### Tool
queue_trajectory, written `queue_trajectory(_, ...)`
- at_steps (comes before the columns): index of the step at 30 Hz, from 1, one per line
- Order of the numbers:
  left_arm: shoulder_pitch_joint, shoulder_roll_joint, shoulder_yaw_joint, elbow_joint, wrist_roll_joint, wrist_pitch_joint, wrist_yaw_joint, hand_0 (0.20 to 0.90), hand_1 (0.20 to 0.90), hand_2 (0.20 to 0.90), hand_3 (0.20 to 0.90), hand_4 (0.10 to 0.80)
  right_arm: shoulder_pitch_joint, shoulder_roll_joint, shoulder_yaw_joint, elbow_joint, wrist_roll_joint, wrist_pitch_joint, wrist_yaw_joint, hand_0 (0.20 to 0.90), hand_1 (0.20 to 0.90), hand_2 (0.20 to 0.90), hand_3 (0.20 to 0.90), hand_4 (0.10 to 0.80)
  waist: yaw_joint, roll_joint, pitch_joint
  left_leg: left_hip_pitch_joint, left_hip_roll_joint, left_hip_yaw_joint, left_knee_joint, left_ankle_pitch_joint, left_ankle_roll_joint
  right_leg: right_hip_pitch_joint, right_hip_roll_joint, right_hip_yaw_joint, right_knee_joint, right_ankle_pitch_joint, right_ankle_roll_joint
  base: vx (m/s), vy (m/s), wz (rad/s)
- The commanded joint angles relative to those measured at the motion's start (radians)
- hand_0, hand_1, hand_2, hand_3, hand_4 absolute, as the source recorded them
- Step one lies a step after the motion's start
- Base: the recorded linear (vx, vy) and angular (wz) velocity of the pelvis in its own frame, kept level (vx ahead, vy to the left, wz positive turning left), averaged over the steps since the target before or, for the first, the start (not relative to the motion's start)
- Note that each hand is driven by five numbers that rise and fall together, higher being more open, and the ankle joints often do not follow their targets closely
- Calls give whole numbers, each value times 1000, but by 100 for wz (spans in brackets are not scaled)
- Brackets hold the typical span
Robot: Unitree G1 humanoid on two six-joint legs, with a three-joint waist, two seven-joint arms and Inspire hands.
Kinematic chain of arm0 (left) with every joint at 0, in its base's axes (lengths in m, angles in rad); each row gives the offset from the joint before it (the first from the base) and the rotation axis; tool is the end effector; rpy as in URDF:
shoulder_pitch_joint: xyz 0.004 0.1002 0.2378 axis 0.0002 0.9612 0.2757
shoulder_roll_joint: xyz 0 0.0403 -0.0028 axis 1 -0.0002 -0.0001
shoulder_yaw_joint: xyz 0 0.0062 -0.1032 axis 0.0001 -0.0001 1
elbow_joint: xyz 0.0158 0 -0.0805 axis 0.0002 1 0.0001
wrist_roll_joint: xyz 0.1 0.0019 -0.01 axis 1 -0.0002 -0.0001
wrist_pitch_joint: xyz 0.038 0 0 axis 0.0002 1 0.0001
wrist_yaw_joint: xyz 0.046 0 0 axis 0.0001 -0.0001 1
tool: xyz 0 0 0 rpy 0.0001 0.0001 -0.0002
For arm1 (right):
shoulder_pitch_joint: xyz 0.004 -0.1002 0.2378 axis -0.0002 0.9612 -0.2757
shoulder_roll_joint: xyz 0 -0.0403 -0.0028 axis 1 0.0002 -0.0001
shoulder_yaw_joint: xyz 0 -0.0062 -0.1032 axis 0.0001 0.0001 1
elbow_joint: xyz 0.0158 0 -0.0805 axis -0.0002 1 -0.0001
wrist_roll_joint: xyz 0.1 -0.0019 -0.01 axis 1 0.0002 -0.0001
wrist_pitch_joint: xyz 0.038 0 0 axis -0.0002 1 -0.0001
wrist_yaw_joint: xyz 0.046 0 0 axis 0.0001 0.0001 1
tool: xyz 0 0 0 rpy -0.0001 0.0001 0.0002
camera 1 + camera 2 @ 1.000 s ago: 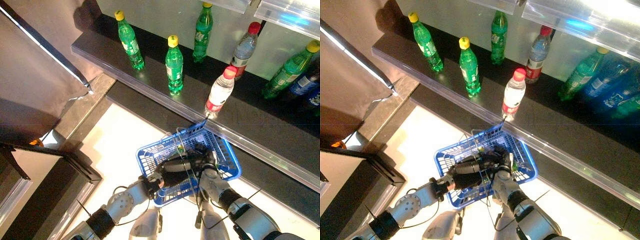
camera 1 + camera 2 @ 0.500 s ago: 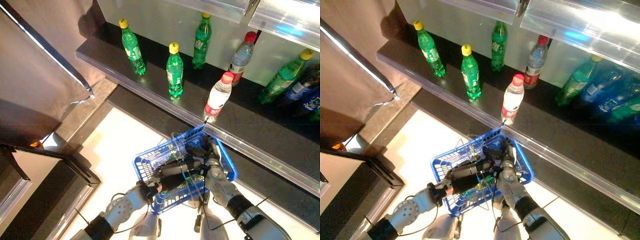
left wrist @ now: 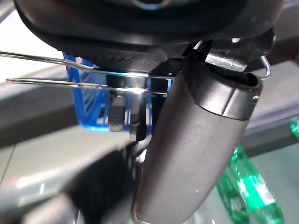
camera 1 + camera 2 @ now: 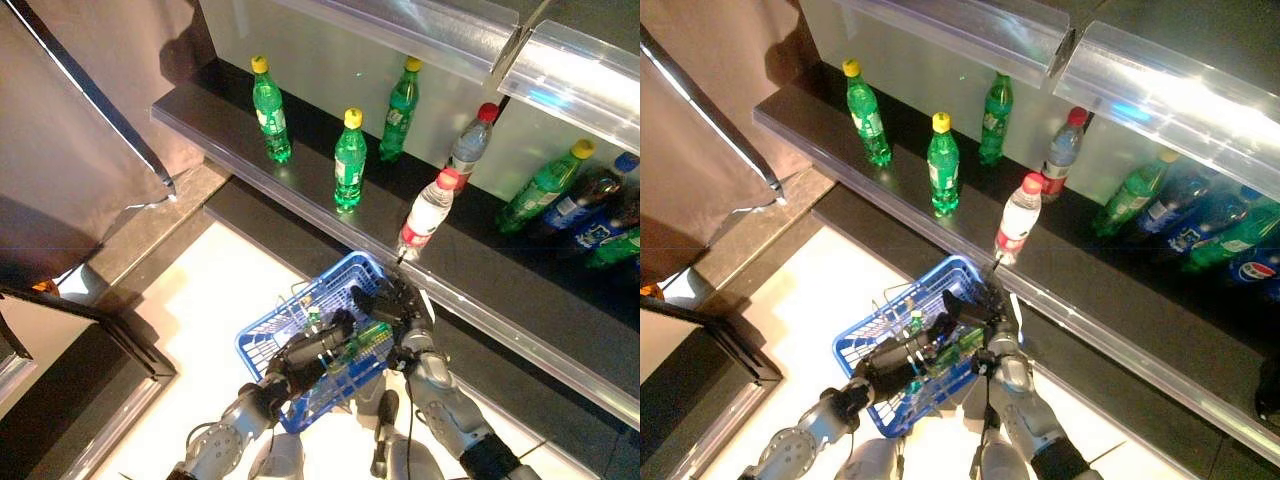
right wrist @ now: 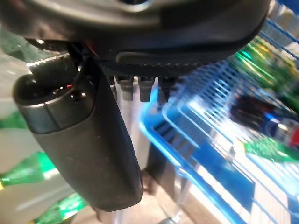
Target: Pick up the drink and place into the basket.
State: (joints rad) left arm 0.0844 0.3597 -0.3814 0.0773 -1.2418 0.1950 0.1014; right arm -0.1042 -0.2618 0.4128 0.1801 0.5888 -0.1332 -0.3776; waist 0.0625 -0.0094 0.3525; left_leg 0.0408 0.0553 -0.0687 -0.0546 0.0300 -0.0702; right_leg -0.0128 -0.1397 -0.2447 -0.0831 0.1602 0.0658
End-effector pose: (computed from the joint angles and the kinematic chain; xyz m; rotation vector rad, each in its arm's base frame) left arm 0.1648 0.1500 -0.0019 -0.8246 0.6265 -0.1551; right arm 0.2086 -0.1272 0.0230 0.2589 0.1582 -0.0494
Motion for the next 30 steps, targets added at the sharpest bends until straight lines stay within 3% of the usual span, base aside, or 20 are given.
queue_trajectory(1,-12,-69,24,-235,19,-140,-93,300,300,300,200,100,33,-36,-34,-112,-73,-114,82,900,900,900,900,800,34,19,-216,-33,-4,24,-33,42,32,85,-11,-1,57,-123,27,0,0,0)
queue_trajectory(13,74,-77,144,146,188,-212,-41,300,300,300,200,100,162,-113,-32,-187,-42,-113,351,900,900,900,900,800,25,-8,-255,-25,7,44,-33,43,19,108,-12,-14,49,-129,40,-25,-23,6)
queue_trajectory(21,28,-129,238,570,258,-292,-61,300,300,300,200,100,195,-93,8,25,-83,-64,406,900,900,900,900,800,11,-15,-266,-32,12,54,-33,45,6,115,-14,-19,38,-128,48,-61,-27,0)
queue_trajectory(27,-7,-142,325,829,314,-291,-73,300,300,300,200,100,184,-53,8,307,-114,5,438,900,900,900,900,800,14,-18,-268,-31,16,57,-33,42,0,124,-15,-32,40,-137,47,-15,-7,0)
queue_trajectory(30,-25,-144,350,946,368,-303,-95,300,300,300,200,100,169,-22,-11,511,-148,82,442,900,900,900,900,800,20,-18,-270,-33,16,50,-33,40,-3,126,-13,-34,39,-142,45,0,0,0)
